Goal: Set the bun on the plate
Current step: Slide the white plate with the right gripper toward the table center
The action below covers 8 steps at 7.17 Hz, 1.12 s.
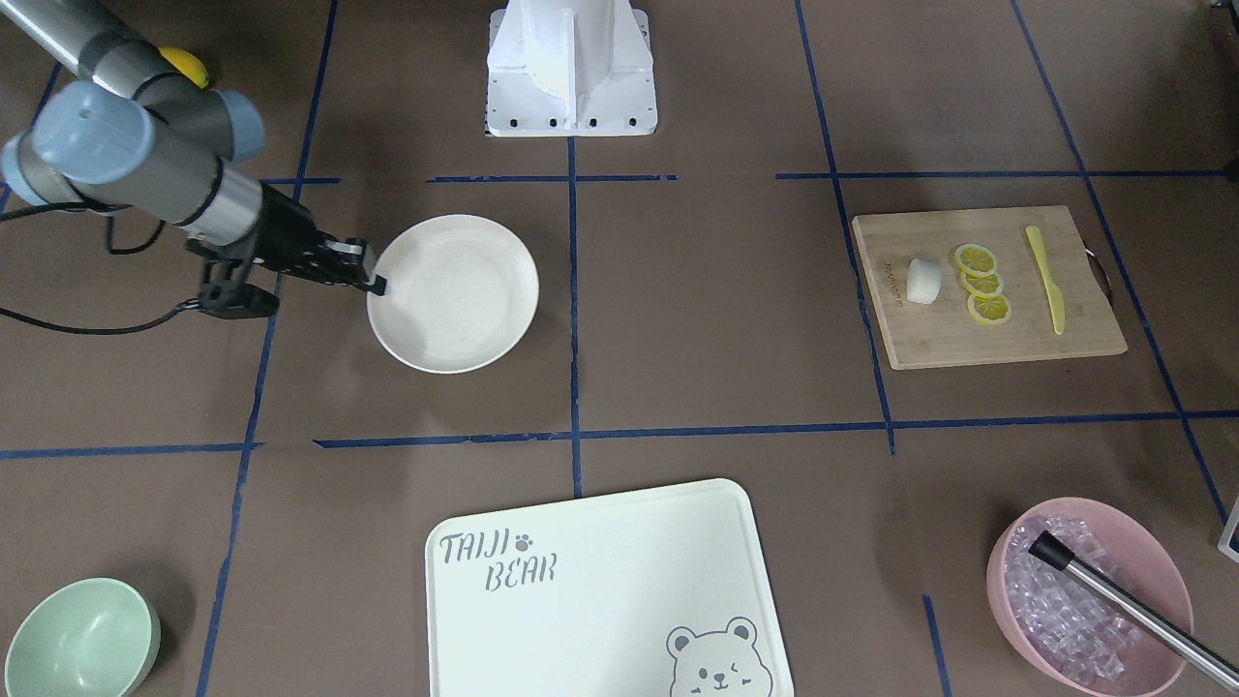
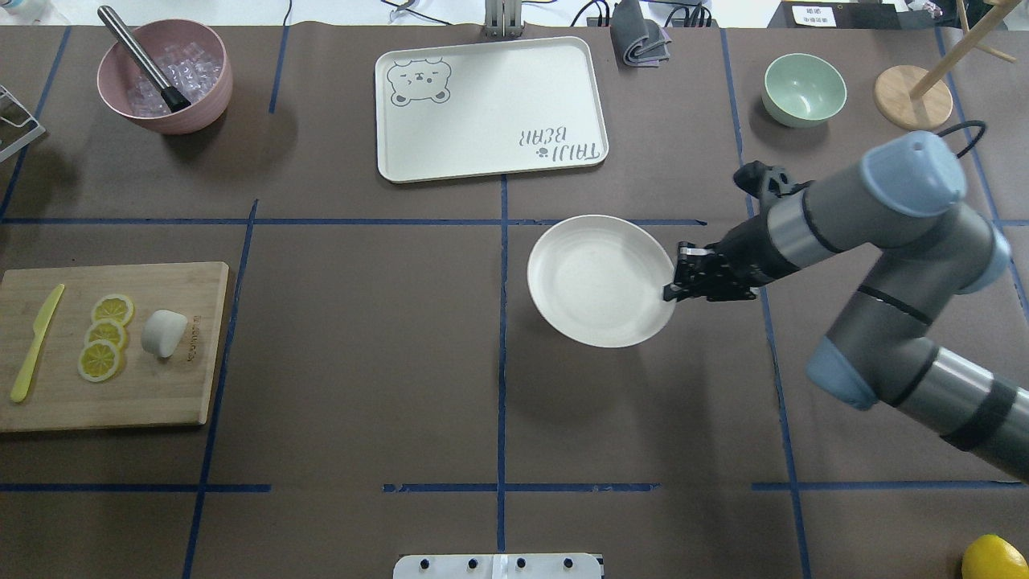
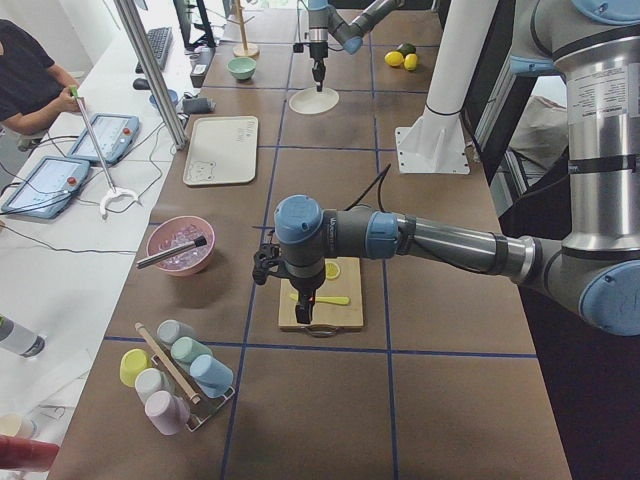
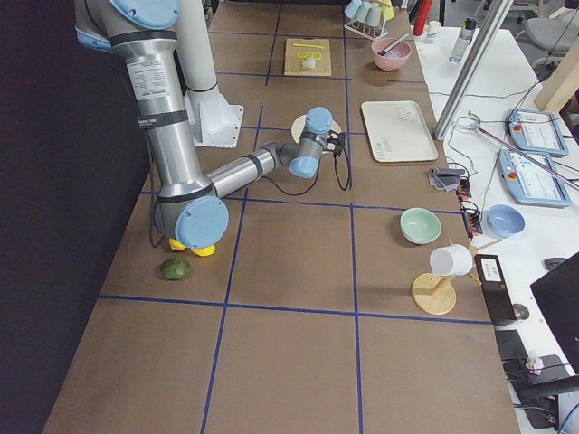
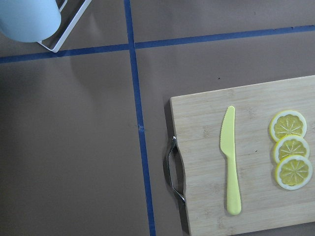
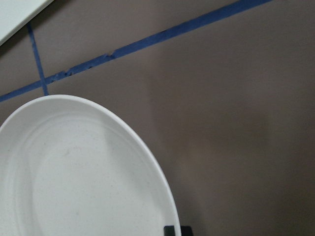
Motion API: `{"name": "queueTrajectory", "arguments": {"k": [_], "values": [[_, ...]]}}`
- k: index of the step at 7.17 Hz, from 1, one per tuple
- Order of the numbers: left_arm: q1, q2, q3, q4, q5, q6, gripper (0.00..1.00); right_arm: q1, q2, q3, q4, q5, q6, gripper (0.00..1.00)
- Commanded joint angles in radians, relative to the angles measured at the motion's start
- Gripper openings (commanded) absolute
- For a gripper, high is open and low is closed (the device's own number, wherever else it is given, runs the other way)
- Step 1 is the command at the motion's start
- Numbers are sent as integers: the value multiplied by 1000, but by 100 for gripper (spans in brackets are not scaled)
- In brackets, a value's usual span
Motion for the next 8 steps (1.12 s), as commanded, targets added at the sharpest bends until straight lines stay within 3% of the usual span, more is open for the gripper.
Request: {"name": "queueTrajectory", "arguments": {"k": [1, 3, 6, 7, 8], "values": [[0, 4, -2, -34, 0, -1, 100, -96, 154, -53, -155, -104, 30, 0], [2, 4, -2, -36, 0, -1, 100, -167, 158, -56, -169, -214, 30, 0], [2, 4, -2, -34, -1, -1, 100, -200, 173, -55, -204, -275, 29, 0], [2, 4, -2, -36, -2, -1, 100, -205, 168, -55, -204, -277, 29, 2], [2, 4, -6, -34, -2, -1, 100, -205, 170, -55, -204, -277, 27, 12]]}}
